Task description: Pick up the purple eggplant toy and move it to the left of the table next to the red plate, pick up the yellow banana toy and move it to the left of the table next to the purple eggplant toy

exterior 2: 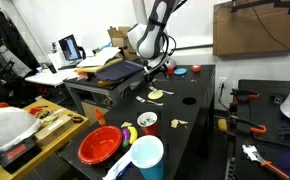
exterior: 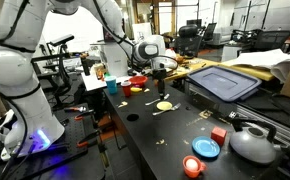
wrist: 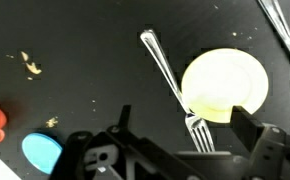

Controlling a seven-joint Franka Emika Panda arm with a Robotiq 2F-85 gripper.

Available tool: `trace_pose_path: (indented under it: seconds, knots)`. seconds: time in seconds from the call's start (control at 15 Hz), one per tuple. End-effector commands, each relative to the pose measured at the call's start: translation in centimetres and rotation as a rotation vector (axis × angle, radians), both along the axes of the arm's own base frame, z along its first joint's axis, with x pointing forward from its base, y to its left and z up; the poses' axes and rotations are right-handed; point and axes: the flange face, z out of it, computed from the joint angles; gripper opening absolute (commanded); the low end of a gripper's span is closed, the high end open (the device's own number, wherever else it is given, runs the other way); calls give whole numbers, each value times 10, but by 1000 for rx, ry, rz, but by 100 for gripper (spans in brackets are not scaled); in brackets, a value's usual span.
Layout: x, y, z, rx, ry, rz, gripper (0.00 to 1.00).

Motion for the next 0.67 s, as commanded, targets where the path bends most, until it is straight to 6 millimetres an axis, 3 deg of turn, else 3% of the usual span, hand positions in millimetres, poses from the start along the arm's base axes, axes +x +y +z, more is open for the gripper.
trace_pose_path:
  seconds: [0.0,0.33,0.6]
  knots:
    - [-15,-16,26,13,128,46,100]
    - [-32,-34,54,70,278,167,100]
    - [-46,-36,72,99,364,287,100]
